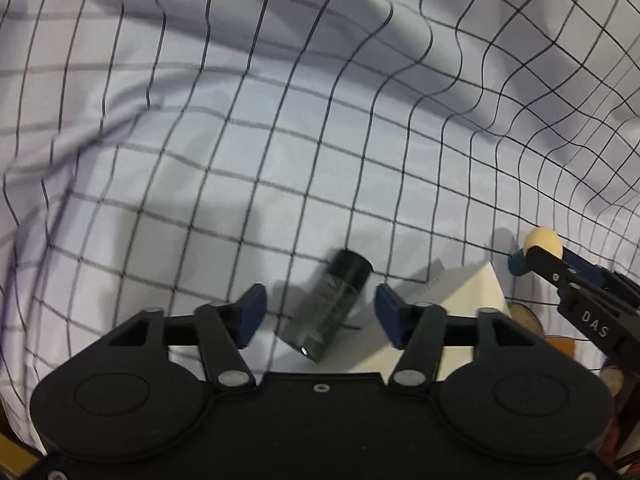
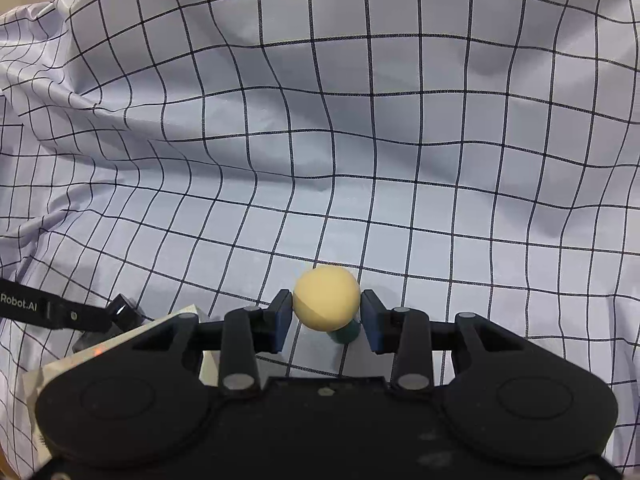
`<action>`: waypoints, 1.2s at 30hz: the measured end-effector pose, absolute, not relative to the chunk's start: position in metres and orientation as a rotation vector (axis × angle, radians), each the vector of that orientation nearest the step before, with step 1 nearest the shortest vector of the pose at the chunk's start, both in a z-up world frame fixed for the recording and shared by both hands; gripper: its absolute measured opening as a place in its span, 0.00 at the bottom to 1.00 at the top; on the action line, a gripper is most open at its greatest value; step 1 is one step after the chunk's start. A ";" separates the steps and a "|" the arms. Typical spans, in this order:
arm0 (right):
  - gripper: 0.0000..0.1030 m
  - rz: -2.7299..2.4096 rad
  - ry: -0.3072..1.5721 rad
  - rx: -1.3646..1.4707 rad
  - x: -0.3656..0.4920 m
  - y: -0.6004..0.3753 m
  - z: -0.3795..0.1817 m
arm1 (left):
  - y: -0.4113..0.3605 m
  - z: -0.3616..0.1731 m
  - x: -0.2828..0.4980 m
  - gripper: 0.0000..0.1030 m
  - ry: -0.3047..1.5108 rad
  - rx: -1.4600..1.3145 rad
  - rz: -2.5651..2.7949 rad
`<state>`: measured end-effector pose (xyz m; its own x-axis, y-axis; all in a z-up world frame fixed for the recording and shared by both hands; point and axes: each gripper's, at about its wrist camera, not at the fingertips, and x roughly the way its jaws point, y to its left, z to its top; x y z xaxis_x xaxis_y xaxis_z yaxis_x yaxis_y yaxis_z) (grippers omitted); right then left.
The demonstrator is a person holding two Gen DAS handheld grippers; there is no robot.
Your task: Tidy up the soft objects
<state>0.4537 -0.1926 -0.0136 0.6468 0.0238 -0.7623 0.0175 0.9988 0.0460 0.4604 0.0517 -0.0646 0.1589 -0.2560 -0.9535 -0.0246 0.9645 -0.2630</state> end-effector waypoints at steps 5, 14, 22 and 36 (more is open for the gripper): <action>0.36 0.006 0.866 0.056 0.454 -0.193 -0.011 | 0.063 -0.069 0.462 0.71 1.485 -0.397 -0.123; 0.36 0.027 0.846 0.041 0.447 -0.193 -0.009 | 0.050 -0.063 0.464 0.73 1.373 -0.288 -0.052; 0.36 0.016 0.844 0.056 0.447 -0.199 -0.010 | 0.022 -0.063 0.444 0.61 1.321 0.061 -0.187; 0.36 0.017 0.841 0.042 0.455 -0.194 -0.012 | 0.035 -0.072 0.483 0.31 1.254 -0.119 -0.155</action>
